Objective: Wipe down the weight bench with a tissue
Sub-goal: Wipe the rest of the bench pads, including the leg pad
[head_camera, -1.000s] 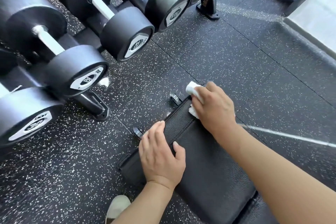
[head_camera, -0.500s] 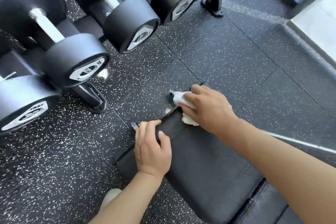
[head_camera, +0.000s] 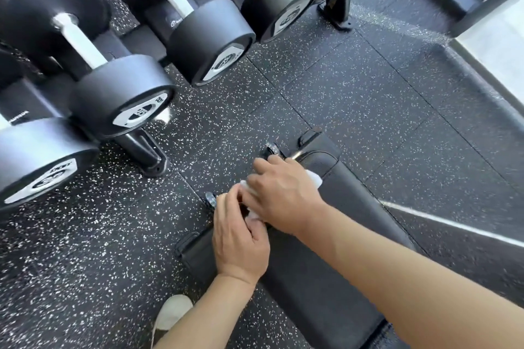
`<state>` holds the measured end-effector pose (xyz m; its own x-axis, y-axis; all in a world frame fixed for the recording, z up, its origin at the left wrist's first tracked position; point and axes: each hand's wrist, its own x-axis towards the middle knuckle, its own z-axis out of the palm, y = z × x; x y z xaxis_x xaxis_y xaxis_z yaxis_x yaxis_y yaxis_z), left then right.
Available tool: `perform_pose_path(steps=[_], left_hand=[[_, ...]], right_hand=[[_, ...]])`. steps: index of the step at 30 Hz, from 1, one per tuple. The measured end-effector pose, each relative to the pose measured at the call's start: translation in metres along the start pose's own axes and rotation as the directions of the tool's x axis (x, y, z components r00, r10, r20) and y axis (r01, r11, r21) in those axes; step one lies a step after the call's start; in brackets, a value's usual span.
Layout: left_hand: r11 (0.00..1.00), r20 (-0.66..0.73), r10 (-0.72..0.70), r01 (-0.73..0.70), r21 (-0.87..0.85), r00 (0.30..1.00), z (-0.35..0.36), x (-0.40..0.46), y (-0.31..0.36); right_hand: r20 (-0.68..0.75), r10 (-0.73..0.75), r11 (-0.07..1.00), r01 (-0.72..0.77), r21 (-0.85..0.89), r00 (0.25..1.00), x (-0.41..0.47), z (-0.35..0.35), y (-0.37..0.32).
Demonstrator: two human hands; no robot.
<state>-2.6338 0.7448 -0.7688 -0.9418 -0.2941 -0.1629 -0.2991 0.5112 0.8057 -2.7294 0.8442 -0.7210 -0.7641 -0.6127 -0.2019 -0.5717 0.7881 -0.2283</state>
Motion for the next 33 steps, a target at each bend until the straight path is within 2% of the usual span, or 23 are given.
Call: perform_pose_path(steps=[3,6,8,10,11,14,16,19,22,24,28,31,33], left_hand=[[0.999,0.002,0.005,-0.005,0.041,1.0,0.0,0.001,0.002],[0.997,0.002,0.023,-0.023,0.079,1.0,0.0,0.001,0.001],[0.996,-0.005,0.03,-0.03,0.087,1.0,0.001,0.001,-0.001],[0.997,-0.013,0.028,-0.027,0.075,1.0,0.001,0.001,-0.002],[0.997,-0.018,0.029,-0.028,0.068,0.999,0.001,0.001,-0.001],[0.998,-0.02,0.03,-0.028,0.057,0.999,0.001,0.0,-0.002],[0.998,-0.016,0.024,-0.023,0.052,1.0,0.002,0.0,-0.004],[0.999,-0.023,0.021,-0.02,0.037,1.0,0.002,-0.001,-0.003],[0.998,-0.024,0.031,-0.03,0.046,0.999,0.002,-0.001,-0.001],[0.997,-0.025,0.045,-0.043,0.063,0.999,0.003,-0.001,-0.002],[0.995,-0.025,0.06,-0.058,0.077,0.998,0.004,-0.001,-0.005],[0.995,-0.027,0.059,-0.057,0.081,0.998,0.004,-0.001,-0.004],[0.995,-0.024,0.058,-0.056,0.079,0.998,0.004,-0.001,-0.004]], right_hand=[[0.001,0.015,1.0,-0.015,-0.002,1.0,-0.006,-0.012,0.033],[-0.021,0.219,0.975,-0.22,-0.043,0.976,-0.009,-0.026,0.073],[-0.062,0.387,0.922,-0.387,0.012,0.92,-0.008,-0.027,0.086],[-0.093,0.444,0.895,-0.446,-0.001,0.891,-0.005,-0.021,0.078],[-0.109,0.419,0.905,-0.424,-0.024,0.901,-0.003,-0.016,0.069],[-0.134,0.227,0.972,-0.233,-0.03,0.965,-0.002,-0.005,0.027],[-0.156,0.12,0.992,-0.126,-0.029,0.98,-0.003,0.004,0.008],[-0.187,0.065,0.997,-0.07,-0.016,0.98,-0.006,0.009,0.01],[-0.26,0.113,0.993,-0.116,0.002,0.959,-0.01,0.006,0.034],[-0.322,0.216,0.975,-0.219,0.027,0.922,-0.017,0.003,0.055],[-0.346,0.394,0.918,-0.386,0.094,0.852,-0.043,0.005,0.07],[-0.363,0.429,0.903,-0.401,0.153,0.827,-0.058,0.013,0.045],[-0.359,0.385,0.923,-0.355,0.15,0.85,-0.063,0.02,0.018]])
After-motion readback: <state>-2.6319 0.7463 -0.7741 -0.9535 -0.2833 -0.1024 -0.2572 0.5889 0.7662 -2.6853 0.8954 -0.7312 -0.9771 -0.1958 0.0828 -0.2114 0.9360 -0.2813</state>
